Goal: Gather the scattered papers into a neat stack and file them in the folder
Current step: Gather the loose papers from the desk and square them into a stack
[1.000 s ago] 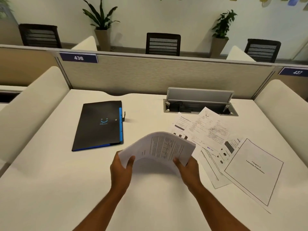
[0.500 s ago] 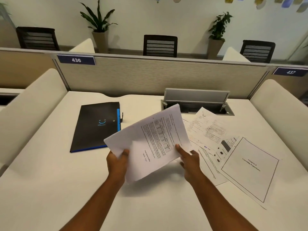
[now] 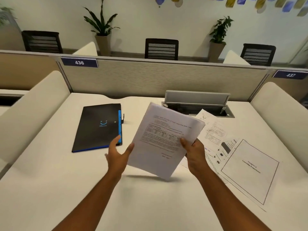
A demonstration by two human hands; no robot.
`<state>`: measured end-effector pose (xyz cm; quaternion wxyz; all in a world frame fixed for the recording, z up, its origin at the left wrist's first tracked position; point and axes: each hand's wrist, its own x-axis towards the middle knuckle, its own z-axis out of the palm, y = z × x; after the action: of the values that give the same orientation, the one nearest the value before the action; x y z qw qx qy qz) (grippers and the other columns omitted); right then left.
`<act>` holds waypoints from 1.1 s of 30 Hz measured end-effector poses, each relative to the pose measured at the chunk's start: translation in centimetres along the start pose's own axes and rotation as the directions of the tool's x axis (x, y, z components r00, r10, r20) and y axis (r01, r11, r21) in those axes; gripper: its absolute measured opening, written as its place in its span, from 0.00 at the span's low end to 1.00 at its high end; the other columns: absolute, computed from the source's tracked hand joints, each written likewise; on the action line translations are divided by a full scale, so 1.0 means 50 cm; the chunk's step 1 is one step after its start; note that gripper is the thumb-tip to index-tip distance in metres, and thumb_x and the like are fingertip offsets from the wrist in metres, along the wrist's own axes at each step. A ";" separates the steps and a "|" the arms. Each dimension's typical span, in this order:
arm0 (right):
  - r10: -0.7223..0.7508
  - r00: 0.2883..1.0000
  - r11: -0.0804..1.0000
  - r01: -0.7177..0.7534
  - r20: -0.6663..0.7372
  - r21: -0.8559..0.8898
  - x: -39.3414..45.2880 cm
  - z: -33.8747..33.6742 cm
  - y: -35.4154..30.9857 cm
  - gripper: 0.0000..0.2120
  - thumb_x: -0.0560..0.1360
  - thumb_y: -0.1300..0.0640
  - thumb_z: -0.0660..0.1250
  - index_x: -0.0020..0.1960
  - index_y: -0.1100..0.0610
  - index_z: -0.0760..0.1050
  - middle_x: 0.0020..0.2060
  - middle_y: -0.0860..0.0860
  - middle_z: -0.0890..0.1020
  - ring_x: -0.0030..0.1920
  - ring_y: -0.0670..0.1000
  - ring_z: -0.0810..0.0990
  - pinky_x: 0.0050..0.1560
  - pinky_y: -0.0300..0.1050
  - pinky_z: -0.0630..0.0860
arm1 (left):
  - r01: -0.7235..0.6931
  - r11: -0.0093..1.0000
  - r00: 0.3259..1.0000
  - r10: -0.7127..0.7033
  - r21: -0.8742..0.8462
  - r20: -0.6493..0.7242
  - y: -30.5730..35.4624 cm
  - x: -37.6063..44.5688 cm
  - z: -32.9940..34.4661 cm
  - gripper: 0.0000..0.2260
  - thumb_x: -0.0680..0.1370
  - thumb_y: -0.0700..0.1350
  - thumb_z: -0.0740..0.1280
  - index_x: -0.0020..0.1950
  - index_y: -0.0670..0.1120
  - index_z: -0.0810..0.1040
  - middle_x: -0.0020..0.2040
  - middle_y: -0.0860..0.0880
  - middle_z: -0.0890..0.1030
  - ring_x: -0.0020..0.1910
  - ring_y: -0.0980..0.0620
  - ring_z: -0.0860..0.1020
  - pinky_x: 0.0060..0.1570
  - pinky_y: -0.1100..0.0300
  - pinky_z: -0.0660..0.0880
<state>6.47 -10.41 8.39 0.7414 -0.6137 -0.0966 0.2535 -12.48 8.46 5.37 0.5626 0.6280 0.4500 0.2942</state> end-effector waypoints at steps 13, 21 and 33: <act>-0.196 0.980 0.957 0.185 -0.027 -0.223 -0.043 0.036 0.022 0.08 0.79 0.54 0.71 0.58 0.47 0.78 0.47 0.45 0.86 0.48 0.47 0.86 0.43 0.40 0.84 | -0.316 0.940 0.938 0.331 -0.132 0.108 0.060 -0.064 0.043 0.12 0.82 0.43 0.60 0.57 0.61 0.69 0.54 0.58 0.78 0.54 0.57 0.79 0.44 0.63 0.81; -0.056 0.997 0.939 0.069 0.048 -0.337 -0.077 0.011 0.135 0.15 0.81 0.62 0.67 0.62 0.43 0.75 0.53 0.44 0.83 0.55 0.47 0.83 0.47 0.36 0.83 | -0.163 0.986 0.974 0.153 0.046 0.169 -0.063 -0.081 0.044 0.17 0.81 0.39 0.62 0.57 0.63 0.67 0.55 0.60 0.77 0.52 0.55 0.80 0.44 0.68 0.79; 0.237 0.969 0.718 -0.128 0.067 -0.685 -0.033 0.015 0.176 0.15 0.71 0.55 0.79 0.55 0.53 0.80 0.53 0.48 0.85 0.48 0.46 0.83 0.47 0.40 0.81 | 0.111 0.873 0.977 -0.184 0.474 0.109 -0.128 -0.026 0.009 0.10 0.81 0.37 0.57 0.62 0.43 0.68 0.63 0.41 0.77 0.54 0.45 0.77 0.52 0.54 0.76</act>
<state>2.46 -9.54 0.38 0.4300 -0.8263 -0.1759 0.3185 -14.13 6.86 -0.75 0.4488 0.7285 0.5104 0.0858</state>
